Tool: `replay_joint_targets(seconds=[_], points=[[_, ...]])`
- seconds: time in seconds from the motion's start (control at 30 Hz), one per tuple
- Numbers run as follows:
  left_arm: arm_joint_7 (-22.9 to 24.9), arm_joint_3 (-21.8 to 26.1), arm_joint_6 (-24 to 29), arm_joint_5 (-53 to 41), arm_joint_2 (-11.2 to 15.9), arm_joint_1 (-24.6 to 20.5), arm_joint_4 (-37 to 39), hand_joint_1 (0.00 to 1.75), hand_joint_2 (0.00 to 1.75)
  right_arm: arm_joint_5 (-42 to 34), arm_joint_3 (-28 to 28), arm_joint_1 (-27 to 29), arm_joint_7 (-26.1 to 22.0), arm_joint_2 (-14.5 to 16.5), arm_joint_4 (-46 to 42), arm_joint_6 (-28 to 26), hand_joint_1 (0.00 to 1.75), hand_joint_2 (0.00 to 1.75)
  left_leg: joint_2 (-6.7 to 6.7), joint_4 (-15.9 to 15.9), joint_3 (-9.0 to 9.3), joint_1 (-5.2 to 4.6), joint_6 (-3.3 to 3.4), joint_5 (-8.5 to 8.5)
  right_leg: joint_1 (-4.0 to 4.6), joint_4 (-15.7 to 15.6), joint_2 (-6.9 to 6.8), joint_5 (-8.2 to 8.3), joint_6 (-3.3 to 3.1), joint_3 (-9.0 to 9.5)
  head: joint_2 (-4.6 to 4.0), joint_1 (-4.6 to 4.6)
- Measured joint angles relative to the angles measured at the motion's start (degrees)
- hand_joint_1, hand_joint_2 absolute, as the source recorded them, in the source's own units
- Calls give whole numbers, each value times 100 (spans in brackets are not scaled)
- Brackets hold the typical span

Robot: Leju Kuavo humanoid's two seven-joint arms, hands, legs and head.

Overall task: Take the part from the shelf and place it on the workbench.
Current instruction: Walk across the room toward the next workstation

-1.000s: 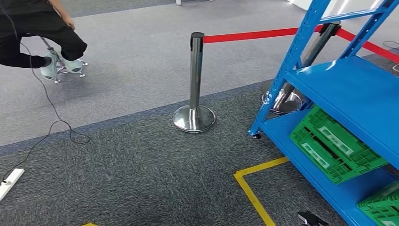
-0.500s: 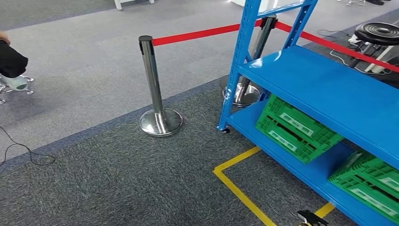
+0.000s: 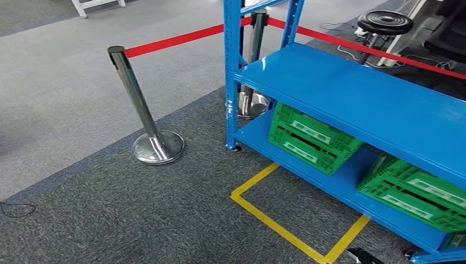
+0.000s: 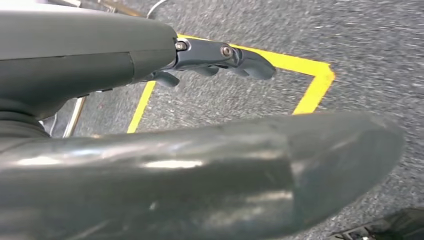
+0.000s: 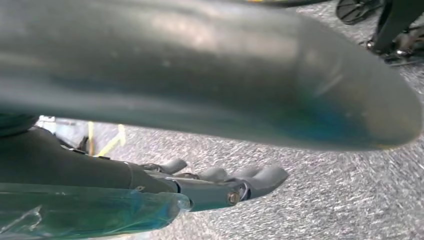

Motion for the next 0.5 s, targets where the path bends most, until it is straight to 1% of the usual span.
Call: replay_joint_targets(seconds=[0.03, 0.07, 0.1, 0.13, 0.17, 0.2, 0.23, 0.27, 0.33, 0.37, 0.4, 0.43, 0.5], points=[[-1, 7, -1, 0, 0, -10, -1, 0, 0, 0, -4, 11, 6, -1, -1, -1, 0, 0, -29, 4, 15, 14, -39, -24, -5, -21, 67, 13, -35, 4, 0, -4], [-2, 13, -1, 0, -1, -17, -1, 0, 0, 1, -9, 14, 11, -3, -1, -2, 0, 0, -139, 77, -4, 27, -74, -95, -16, -46, 135, 32, -75, 13, 0, -17], [-4, 20, -1, 0, 0, -19, -2, 0, 0, 1, -13, 7, 14, -4, -2, -3, 0, 0, -297, 263, -80, 36, -103, -223, -34, -70, 207, 51, -108, 29, 0, -31], [-5, 26, -1, 0, 2, -17, -2, 0, 0, 2, -16, -3, 17, -4, -2, -3, 0, 0, -482, 569, -226, 44, -119, -393, -48, -80, 279, 67, -132, 29, 0, -51], [-6, 32, -1, 0, 4, -10, -2, 0, 0, 2, -18, -16, 19, -4, -2, -4, 0, 0, -598, 937, -411, 45, -125, -573, -53, -82, 349, 75, -147, 21, 0, -64], [-5, 37, -2, 0, 7, -3, -2, 0, 0, 2, -19, -24, 19, -3, -2, -4, 0, 0, -645, 1239, -565, 45, -129, -705, -55, -82, 407, 78, -152, 15, 0, -68], [-5, 40, -2, 0, 10, 0, -2, 0, 0, 2, -20, -26, 19, -3, -2, -3, 0, 0, -663, 1436, -668, 45, -132, -782, -55, -82, 443, 79, -154, 12, 0, -70], [-4, 41, -3, 0, 10, 2, -2, 0, 0, 2, -20, -25, 19, -2, -2, -3, 0, 0, -667, 1514, -711, 44, -132, -807, -55, -82, 459, 80, -155, 11, 0, -70], [-5, 41, -2, 0, 10, 4, -2, 0, 0, 2, -21, -25, 19, -2, -2, -3, 0, 0, -668, 1540, -727, 44, -132, -813, -55, -82, 465, 80, -155, 10, 0, -71], [-5, 45, -2, 0, 10, 9, -1, 0, 0, 2, -23, -20, 19, -2, -2, -2, 0, 0, -669, 1602, -773, 44, -131, -803, -55, -82, 500, 80, -155, 11, 0, -71], [-6, 52, -2, 0, 10, 14, -1, 0, 0, 3, -27, -12, 19, -2, -2, -5, 0, 0, -673, 1577, -792, 46, -128, -707, -58, -81, 567, 81, -152, 12, 0, -72], [-9, 68, 12, 8, 11, 17, 0, 0, 0, 15, -31, -10, -4, -2, -2, -56, 0, 0, -821, 1207, -661, 68, -129, -463, -56, -69, 701, 84, -125, 3, 0, -77], [-20, 110, 50, 40, 13, 11, 1, 0, 0, 44, -36, -11, -60, -2, -2, -183, 0, 0, -1072, 379, -338, 112, -97, -5, -62, -51, 986, 100, -45, -39, 0, -83]])
